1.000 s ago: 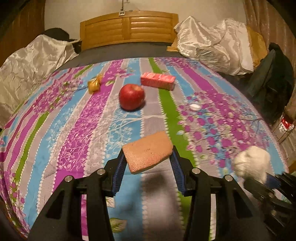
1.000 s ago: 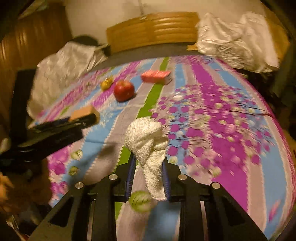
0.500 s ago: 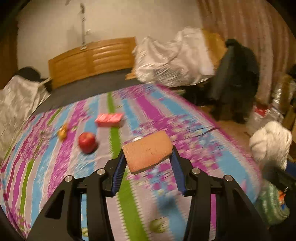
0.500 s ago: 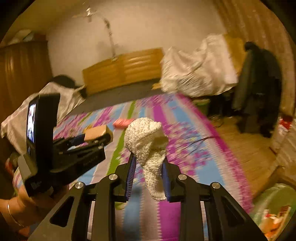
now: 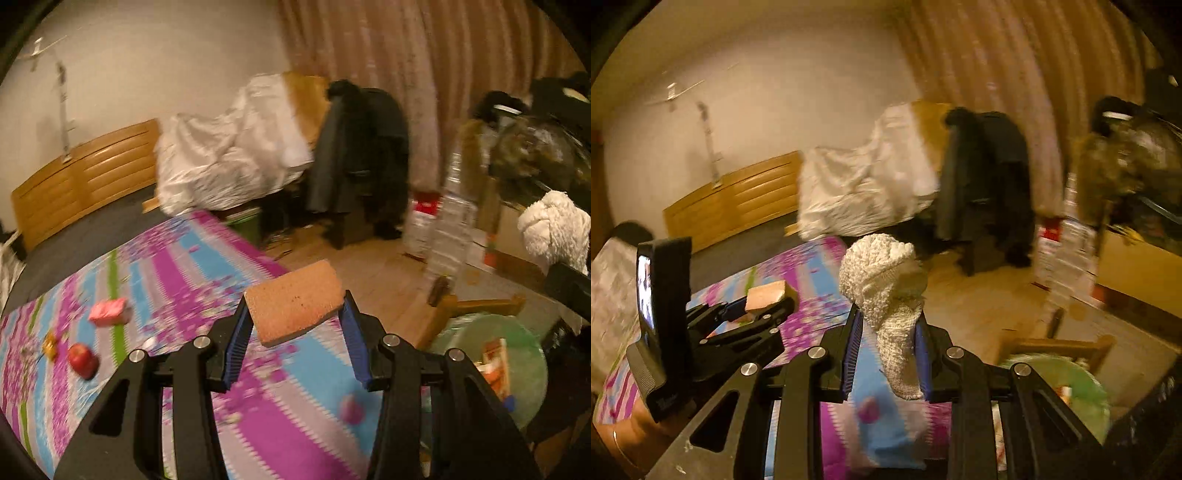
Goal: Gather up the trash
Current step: 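Carry the orange sponge in left gripper while right carries the white cloth over the bin, then open the left gripper to drop the sponge while right opens to drop the cloth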
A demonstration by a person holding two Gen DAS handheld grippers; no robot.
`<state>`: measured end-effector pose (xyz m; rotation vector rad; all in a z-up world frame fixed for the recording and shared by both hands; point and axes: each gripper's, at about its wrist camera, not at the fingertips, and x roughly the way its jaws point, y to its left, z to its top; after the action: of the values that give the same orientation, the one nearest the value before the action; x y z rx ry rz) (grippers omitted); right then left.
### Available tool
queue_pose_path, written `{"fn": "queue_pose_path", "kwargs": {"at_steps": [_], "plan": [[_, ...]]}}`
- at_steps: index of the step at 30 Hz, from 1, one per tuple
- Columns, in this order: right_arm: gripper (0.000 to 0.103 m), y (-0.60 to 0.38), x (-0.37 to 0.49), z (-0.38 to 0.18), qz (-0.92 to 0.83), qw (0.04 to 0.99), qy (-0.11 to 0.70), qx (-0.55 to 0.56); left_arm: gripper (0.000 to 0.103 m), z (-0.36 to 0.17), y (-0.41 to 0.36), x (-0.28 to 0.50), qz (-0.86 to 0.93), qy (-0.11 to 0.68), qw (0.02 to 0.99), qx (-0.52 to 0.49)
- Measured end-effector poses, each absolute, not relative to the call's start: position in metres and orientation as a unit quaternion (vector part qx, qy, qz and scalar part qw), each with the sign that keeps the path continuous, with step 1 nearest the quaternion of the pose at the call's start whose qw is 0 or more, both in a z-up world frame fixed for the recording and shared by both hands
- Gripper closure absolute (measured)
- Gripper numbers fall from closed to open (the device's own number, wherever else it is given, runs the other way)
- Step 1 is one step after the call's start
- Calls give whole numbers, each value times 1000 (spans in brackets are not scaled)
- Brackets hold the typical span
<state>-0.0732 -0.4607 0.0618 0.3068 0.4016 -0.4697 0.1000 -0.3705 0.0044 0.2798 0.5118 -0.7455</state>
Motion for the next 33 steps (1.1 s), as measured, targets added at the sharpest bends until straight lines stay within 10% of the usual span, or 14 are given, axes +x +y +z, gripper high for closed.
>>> {"fn": "queue_pose_path", "kwargs": {"at_steps": [33], "plan": [[75, -601, -234, -15, -433, 833, 244, 242, 58, -65, -544, -38, -609, 277, 681, 297]]}}
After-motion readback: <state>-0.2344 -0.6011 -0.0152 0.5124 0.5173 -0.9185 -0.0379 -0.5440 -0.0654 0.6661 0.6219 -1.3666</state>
